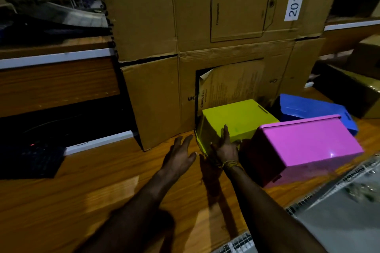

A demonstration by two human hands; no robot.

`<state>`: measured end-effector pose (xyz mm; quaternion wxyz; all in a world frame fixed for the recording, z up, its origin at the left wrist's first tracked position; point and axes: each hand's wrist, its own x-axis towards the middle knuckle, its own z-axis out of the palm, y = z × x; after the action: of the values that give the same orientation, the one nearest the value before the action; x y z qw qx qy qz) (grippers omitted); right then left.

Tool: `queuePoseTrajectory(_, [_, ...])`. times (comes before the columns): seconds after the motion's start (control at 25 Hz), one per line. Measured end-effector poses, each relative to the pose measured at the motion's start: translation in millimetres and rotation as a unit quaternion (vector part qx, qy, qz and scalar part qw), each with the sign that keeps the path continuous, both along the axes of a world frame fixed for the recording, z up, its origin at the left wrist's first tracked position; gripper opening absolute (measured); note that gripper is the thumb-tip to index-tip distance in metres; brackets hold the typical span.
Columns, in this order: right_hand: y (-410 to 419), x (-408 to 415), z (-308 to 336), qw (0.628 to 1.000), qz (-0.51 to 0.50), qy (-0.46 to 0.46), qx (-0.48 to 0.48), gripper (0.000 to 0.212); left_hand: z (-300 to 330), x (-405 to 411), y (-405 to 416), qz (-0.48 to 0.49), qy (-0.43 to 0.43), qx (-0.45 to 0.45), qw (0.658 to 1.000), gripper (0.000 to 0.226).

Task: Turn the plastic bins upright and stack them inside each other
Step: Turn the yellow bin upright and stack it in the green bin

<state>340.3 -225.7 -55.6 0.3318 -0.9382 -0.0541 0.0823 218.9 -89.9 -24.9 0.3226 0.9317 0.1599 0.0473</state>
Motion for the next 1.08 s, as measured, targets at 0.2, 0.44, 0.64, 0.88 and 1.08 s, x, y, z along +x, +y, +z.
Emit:
queuePoseTrajectory(0.2, [0.1,-6.0,-0.8,0.998,0.021,-0.016,-0.054,0.079,-9.9,10.8,12.1,0.021,0.004,-0.013,1.0,0.063])
queuePoseTrajectory(0.44, [17.2,-43.1,-3.5,0.995,0.043,-0.035,-0.08,0.078,-15.9,21.2,16.3,0.043,-0.019,0.024,0.999,0.057])
queuePoseTrajectory(0.64, [33.0,-89.7,-3.6,0.987,0.081,-0.04,-0.131,0.085,-19.9,10.4,27.0,0.048,-0.072,0.01,0.996,0.046])
queuePoseTrajectory(0.88, [56.4,-157.8,-1.7,0.98,0.127,-0.079,-0.129,0.08,-33.3,-22.0,56.4,-0.004,-0.063,0.012,0.998,0.038])
queuePoseTrajectory(1.08, [74.8,-200.3,-1.1,0.989,0.12,-0.076,-0.046,0.08,-32.1,-80.8,87.3,0.01,-0.084,0.003,0.996,0.036])
